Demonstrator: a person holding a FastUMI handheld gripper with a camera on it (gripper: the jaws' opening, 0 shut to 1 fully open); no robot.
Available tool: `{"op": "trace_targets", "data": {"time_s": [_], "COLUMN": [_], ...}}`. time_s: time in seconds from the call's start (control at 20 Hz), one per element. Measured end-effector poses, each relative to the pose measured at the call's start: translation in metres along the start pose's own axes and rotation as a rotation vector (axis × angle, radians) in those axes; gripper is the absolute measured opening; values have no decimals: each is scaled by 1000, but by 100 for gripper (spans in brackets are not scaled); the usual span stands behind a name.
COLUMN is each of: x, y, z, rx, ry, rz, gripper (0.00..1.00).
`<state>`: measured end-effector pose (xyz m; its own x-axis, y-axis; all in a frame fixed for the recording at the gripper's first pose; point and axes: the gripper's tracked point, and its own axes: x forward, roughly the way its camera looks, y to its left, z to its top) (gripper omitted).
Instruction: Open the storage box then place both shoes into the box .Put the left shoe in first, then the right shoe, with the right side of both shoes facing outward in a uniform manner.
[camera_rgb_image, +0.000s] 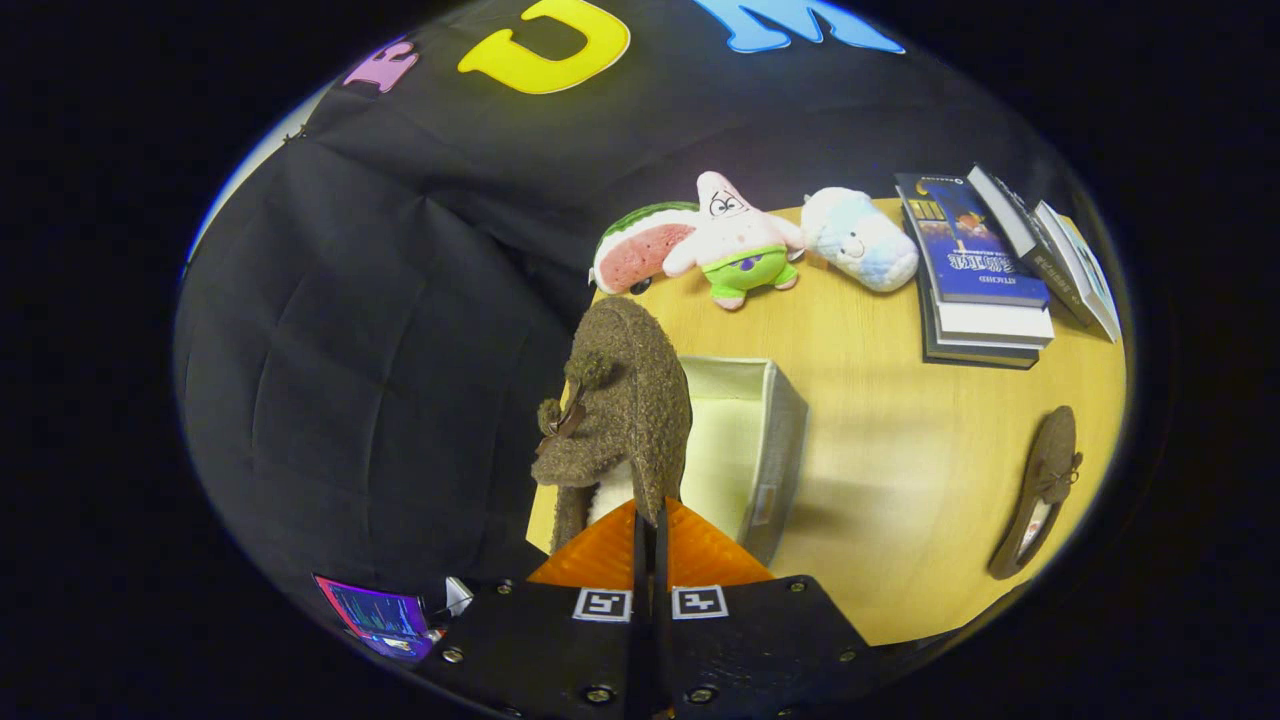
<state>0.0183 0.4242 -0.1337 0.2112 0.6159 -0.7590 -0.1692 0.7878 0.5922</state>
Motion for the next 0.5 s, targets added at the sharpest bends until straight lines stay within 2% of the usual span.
{"op": "trace_targets", "data": {"time_s": [0.25, 0.5], "x": [57, 108], "y": [1, -15], "z": [-12, -30], "rx": [96, 174], "ry": [32, 75], "rz": [-60, -155], "gripper": [1, 1]}}
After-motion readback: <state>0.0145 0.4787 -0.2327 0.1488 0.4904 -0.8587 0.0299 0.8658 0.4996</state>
